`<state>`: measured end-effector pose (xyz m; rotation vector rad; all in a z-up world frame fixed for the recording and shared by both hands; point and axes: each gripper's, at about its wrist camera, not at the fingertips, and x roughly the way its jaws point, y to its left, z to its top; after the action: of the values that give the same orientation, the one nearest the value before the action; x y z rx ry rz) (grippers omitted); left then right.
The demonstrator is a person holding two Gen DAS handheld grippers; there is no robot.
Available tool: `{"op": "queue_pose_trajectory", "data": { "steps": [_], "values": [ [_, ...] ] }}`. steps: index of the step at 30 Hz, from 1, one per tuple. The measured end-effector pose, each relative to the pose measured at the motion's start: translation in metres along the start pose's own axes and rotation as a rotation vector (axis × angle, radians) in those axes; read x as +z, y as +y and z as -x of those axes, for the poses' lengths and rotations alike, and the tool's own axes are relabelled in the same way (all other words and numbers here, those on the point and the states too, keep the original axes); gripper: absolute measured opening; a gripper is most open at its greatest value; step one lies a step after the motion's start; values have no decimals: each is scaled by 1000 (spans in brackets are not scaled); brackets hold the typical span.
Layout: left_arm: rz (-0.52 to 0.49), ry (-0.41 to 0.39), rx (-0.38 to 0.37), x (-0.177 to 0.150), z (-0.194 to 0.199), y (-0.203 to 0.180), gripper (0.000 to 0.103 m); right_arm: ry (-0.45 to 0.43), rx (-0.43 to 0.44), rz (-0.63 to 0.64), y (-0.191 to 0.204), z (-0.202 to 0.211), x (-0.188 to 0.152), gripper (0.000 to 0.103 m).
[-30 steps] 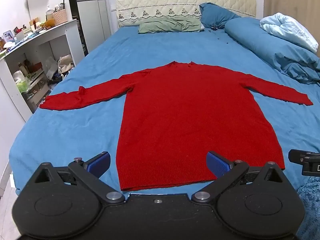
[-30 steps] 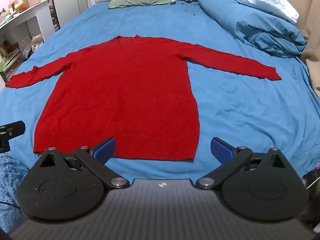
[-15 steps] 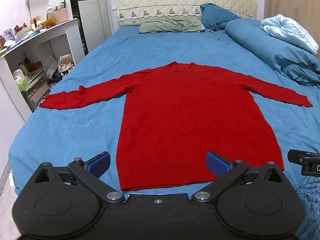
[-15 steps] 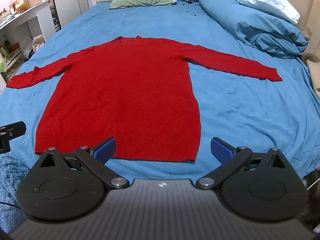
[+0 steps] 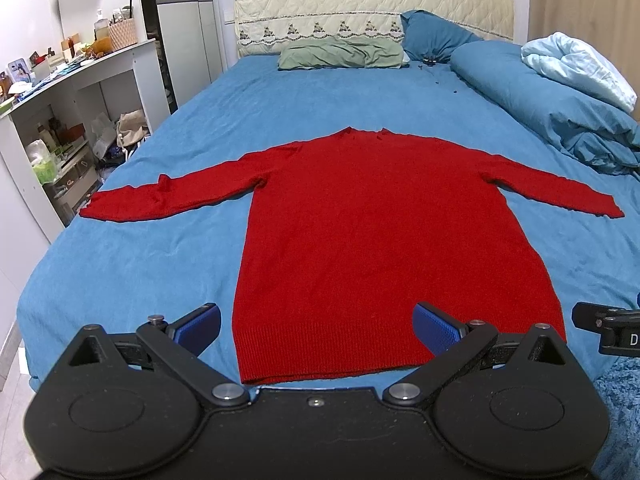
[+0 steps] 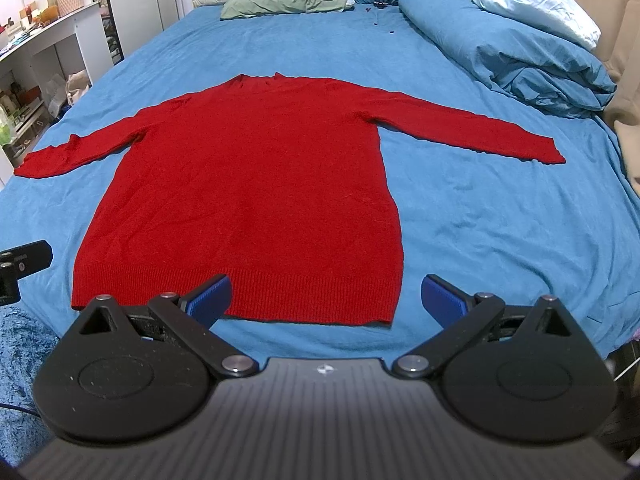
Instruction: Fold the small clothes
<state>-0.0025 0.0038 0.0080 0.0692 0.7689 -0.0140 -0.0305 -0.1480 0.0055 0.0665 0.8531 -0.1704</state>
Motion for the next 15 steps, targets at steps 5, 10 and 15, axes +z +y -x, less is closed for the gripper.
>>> {"op": "queue_pose_trajectory", "data": {
  "steps": [5,10,15],
  "values": [
    [0,-5,2,1,1,-1,103,0,1,3,2,0,0,103],
    [1,-7,-1,2,2,0,103,-4,-3,6,2,1,0,103],
    [0,-10,0,3,2,1,103,-4,-3,6,3,1,0,103]
  ]
}}
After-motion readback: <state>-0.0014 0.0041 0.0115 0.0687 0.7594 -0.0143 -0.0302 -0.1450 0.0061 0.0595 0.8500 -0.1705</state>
